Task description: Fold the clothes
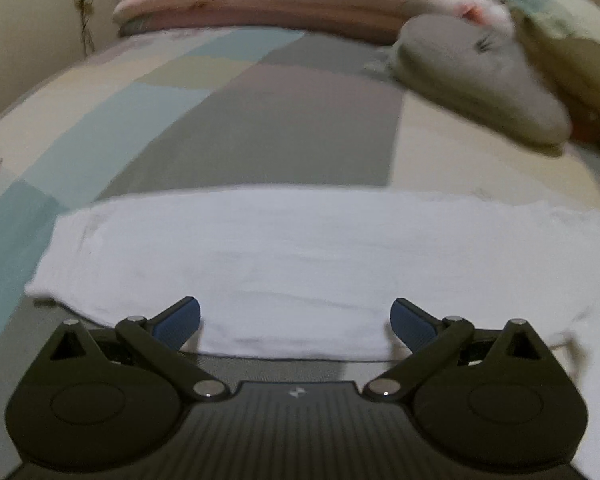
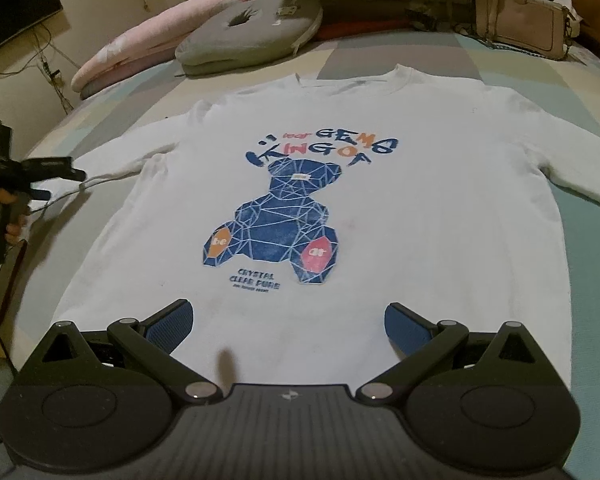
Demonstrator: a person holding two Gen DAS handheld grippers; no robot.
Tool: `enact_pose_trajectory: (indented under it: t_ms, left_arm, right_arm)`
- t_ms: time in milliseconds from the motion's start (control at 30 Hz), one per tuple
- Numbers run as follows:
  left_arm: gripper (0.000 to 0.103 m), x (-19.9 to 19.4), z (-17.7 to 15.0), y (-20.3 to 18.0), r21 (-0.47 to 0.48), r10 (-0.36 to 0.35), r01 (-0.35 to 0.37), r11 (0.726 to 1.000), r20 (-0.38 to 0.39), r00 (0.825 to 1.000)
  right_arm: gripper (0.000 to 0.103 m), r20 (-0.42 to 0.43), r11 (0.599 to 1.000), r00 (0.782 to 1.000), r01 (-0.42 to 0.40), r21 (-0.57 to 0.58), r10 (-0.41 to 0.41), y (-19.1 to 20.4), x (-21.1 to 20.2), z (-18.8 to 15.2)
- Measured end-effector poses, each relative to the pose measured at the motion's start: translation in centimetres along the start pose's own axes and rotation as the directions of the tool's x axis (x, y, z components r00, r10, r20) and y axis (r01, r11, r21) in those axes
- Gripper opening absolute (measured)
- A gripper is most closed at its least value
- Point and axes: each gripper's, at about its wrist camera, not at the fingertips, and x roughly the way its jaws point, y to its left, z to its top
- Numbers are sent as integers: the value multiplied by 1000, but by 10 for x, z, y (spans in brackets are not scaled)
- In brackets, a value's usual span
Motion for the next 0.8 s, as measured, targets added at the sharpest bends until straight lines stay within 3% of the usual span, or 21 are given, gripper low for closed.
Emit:
enact_pose_trajectory:
  t_ms: [133,267,367,433,533,600,633,667,800]
  left_arm:
    - [101,-45,6,-36,54,-90,88,995,36,995]
    - [101,-88,-7,-87,132,-222,216,968,34,974]
    - [102,-109,-39,-124,176,-372,370,912,-21,928]
    - [102,-118,-63,-148,218,-434,437,873,-64,899]
    - [102,-118,-95,-174,256,-477,492,832,-120,871]
    - [102,-107,-108,-179,219,-489,513,830,-157,858]
    - [102,-100,-112,-178,193,-490,515,835,-167,856]
    - [102,-92,-113,-176,174,-475,499,849,-162,865]
    - [101,-63,-107,-157,101,-338,349,932,-113,934]
  right_arm:
    - [103,6,1000,1000,8,21,-9,-7,-1,3]
    - [103,12,999,1000,25,36,-25,-14,-1,6]
    - [103,26,998,998,54,42,-55,-20,-2,8]
    - [103,27,995,997,75,63,-77,-26,-1,9]
    - [103,19,991,996,88,98,-90,-37,1,9]
    - [103,12,990,996,86,114,-87,-45,0,7]
    - [103,13,989,996,84,123,-86,-48,-2,6]
    - [103,19,988,996,80,135,-84,-52,-5,6]
    - [103,29,983,996,83,165,-89,-65,-12,3]
